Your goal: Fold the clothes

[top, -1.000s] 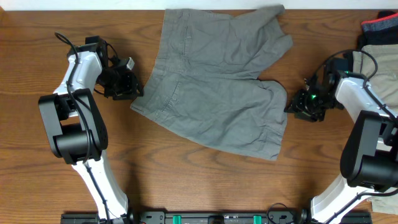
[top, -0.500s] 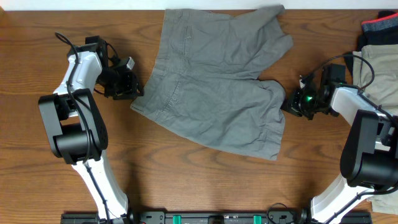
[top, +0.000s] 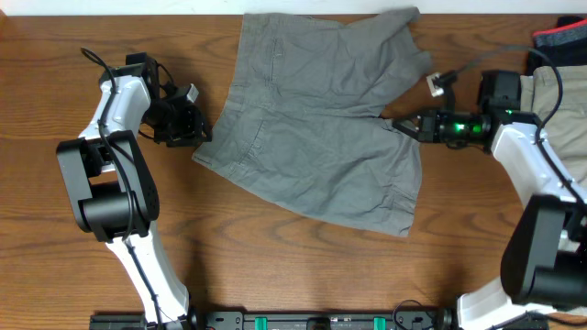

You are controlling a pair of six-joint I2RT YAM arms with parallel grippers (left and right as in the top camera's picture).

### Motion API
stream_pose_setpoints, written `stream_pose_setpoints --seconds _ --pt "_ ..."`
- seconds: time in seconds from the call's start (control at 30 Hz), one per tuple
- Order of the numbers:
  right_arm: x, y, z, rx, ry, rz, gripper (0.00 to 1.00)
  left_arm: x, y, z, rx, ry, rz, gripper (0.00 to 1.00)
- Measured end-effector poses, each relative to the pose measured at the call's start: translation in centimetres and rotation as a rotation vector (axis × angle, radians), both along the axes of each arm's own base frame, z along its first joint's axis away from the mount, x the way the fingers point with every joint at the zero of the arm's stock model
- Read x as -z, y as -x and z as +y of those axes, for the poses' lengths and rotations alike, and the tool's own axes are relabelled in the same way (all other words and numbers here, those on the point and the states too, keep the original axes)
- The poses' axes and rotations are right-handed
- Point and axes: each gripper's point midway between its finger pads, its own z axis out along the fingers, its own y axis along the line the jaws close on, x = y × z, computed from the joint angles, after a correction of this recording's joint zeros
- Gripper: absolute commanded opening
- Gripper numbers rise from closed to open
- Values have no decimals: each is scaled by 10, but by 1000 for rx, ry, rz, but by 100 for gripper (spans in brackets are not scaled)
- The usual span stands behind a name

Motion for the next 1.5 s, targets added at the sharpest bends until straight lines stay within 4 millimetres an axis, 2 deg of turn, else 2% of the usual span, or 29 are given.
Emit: stream_pose_setpoints --seconds 0.1,0.17,0.23,0.3,0.37,0.43,0.5,0.57,0.67,0.7,0.77,0.9,0.97,1.13,1.2,1.3,1.5 --pt "-3 5 17 -56 15 -30 1 0 0 0 0 0 1 41" --pt "8 4 15 -24 78 8 5 0 0 0 0 0 2 41" --pt "23 -3 -2 74 161 70 14 0 0 0 0 2 2 41" --pt "34 -11 -27 191 235 125 34 -1 0 -3 -1 17 -1 41" --pt "40 -16 -52 283 268 157 50 -4 -1 -8 -3 51 -7 41" --pt "45 -19 -74 354 297 181 56 -7 -2 -14 -4 93 -14 41" --pt "53 -18 -87 386 324 205 57 -11 -3 -20 -6 133 -20 41" --pt "63 -17 -90 386 342 228 55 -13 -4 -24 -7 162 -24 41" --pt "85 -15 -90 369 359 270 50 -19 -5 -29 -5 195 -35 41" --pt "93 -14 -90 364 362 286 45 -21 -6 -31 -2 207 -43 41" --pt "112 -12 -91 347 373 324 34 -32 -9 -36 5 240 -77 41" --pt "139 -2 -88 325 364 406 32 -56 -15 -44 31 283 -152 41" --pt "139 -2 -87 321 352 412 33 -63 -15 -52 66 294 -178 41" --pt "138 9 -85 286 321 443 34 -63 -14 -79 179 295 -215 41" --pt "138 18 -83 251 321 461 27 -60 -15 -88 227 266 -232 41" --pt "141 34 -80 195 326 493 25 -53 -13 -100 289 206 -234 41" --pt "140 44 -79 129 336 479 34 -44 -22 -104 343 112 -281 41"
